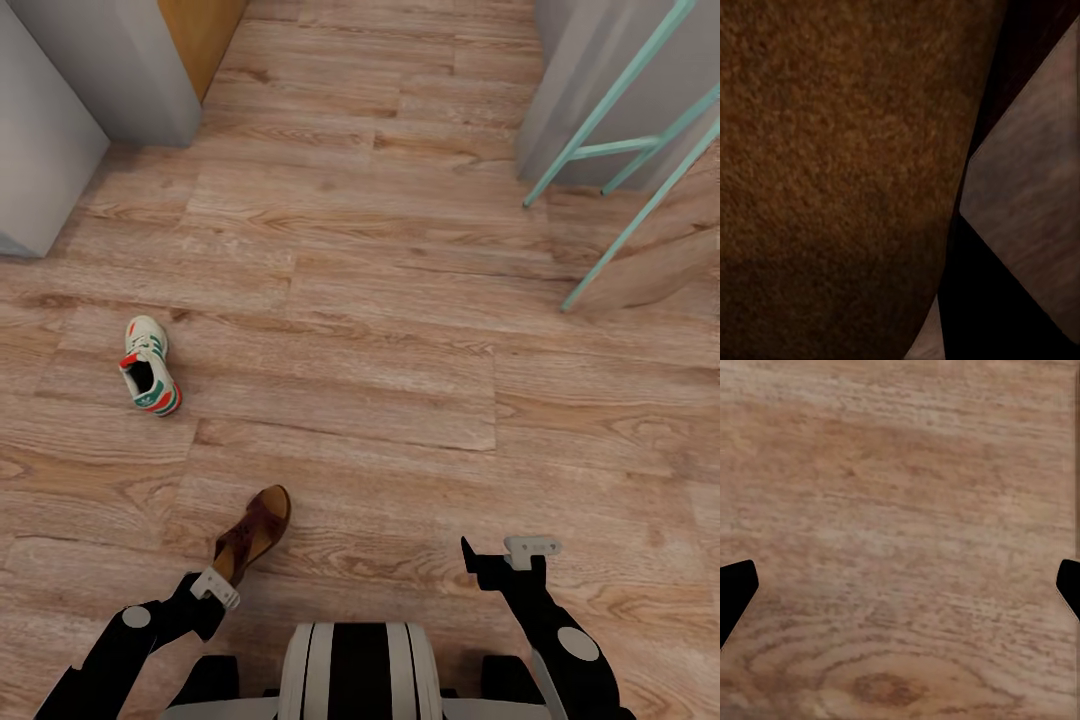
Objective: Pick up the two gym shoes and the two sandals from the corridor floor and place them onto the hallstand (shoe rack) in the corridor, making sure they are on the rack and not on the floor. Arrange them so the two gym shoes are next to each other and the two sandals are next to each other.
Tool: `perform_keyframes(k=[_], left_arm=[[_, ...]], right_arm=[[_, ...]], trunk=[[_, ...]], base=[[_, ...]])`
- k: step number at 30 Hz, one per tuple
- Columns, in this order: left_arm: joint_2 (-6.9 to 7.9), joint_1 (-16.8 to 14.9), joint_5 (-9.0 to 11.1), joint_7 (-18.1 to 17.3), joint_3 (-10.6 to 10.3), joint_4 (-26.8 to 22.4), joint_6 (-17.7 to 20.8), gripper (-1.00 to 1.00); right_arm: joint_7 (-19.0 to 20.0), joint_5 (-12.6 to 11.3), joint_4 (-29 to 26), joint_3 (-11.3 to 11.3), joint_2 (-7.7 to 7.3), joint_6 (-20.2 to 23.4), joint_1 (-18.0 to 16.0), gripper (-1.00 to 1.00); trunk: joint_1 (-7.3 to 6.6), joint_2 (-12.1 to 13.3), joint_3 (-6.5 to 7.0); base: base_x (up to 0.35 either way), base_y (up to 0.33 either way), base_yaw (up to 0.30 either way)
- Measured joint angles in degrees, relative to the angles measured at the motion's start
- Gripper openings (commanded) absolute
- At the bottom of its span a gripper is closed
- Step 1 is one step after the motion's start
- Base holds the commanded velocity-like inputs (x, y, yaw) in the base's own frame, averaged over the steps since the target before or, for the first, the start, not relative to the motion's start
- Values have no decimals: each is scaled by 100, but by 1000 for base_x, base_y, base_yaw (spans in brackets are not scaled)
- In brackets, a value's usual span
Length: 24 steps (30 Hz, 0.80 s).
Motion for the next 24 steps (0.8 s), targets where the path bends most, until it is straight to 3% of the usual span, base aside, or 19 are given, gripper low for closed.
perform_keyframes(k=[14,18,21,22,24], left_arm=[[0,0,0,-3,0,-5,0,-100],[0,-2,16,-8,1,-196,8,-100],[-3,-4,534,-18,4,-798,62,-100],[-3,-2,624,-19,5,-909,98,-100],[12,-2,1038,-18,16,-1447,416,-100]], right_arm=[[0,0,0,2,0,0,0,100],[0,0,0,5,0,0,0,100],[-5,0,0,1,7,0,0,100],[-6,0,0,1,8,0,0,100],[-7,0,0,0,8,0,0,100]], trunk=[[-36,19,310],[-46,24,399],[-55,28,482],[-57,29,511],[-62,32,572]], base=[[0,0,0],[0,0,0],[0,0,0],[0,0,0],[0,0,0]])
